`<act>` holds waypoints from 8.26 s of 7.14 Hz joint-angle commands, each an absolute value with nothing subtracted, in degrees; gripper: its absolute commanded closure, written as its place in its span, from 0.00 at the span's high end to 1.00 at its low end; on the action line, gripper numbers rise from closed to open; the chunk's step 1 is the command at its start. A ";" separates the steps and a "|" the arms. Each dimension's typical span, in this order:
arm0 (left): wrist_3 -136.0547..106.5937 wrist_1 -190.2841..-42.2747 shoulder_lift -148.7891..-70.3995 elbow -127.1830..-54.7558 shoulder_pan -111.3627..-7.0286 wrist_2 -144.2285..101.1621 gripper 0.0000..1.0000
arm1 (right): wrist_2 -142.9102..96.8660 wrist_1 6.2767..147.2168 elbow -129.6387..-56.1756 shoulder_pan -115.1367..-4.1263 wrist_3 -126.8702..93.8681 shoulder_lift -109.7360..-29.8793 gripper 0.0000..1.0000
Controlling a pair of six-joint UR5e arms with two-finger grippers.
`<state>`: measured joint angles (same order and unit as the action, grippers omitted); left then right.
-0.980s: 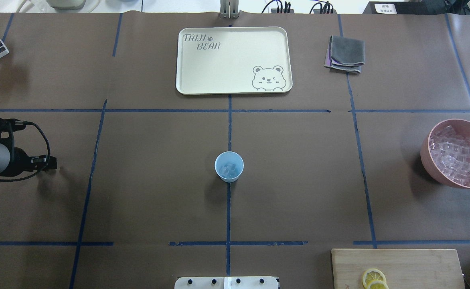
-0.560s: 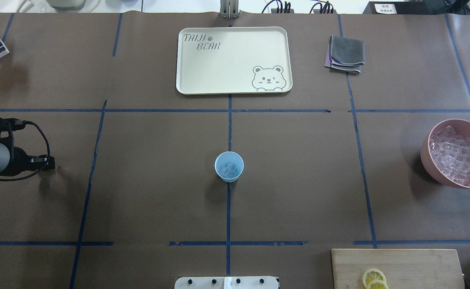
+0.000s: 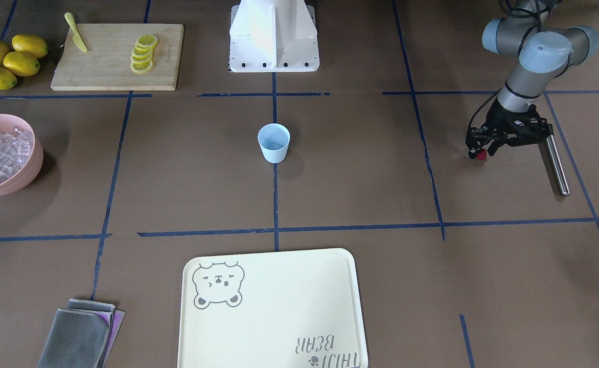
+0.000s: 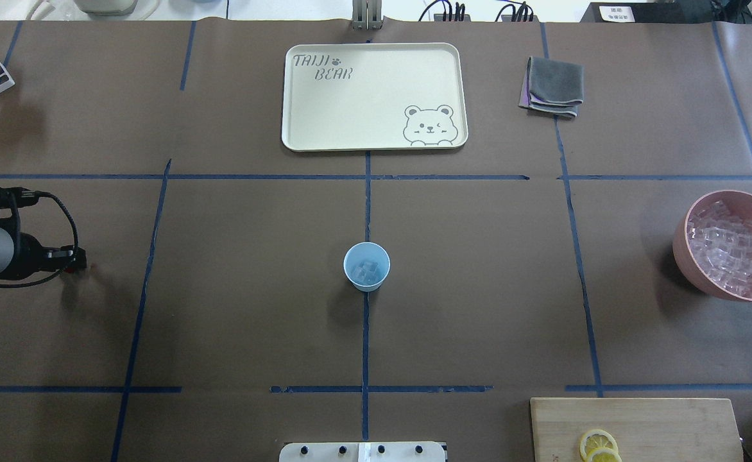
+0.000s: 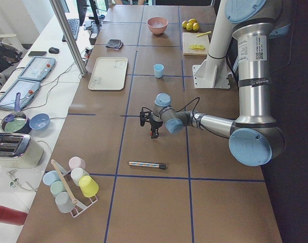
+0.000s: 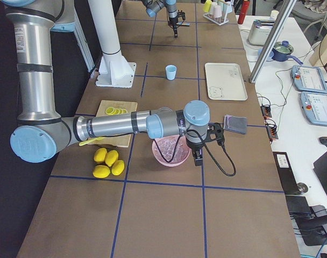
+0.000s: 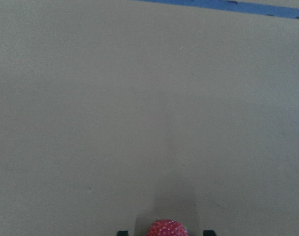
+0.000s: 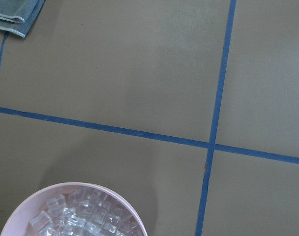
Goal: Mash ice and strawberries in cup
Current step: 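Lower the left gripper and grasp the red strawberry, then carry the strawberry with the left gripper over the light-blue cup, then open the left gripper to drop the strawberry into the cup, then move the left gripper back toward the metal rod near the table edge, then lower the left gripper and grasp the metal rod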
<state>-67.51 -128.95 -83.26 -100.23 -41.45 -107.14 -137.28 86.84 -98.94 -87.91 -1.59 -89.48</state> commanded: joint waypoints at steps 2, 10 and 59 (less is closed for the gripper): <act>-67.59 -128.85 -83.85 -100.20 -41.57 -107.23 0.49 | -137.29 86.84 -98.96 -88.07 -1.58 -89.56 0.99; -66.80 -99.60 -94.77 -116.33 -48.52 -113.02 0.00 | -137.72 86.75 -98.70 -89.73 -1.40 -91.84 0.99; -39.03 -131.22 -89.83 -78.92 -63.90 -121.20 1.00 | -137.72 86.75 -96.86 -94.48 5.89 -92.99 0.99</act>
<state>-38.50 -131.04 -89.74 -78.98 -65.00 -122.44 -137.72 86.82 -96.86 -94.48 5.89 -92.99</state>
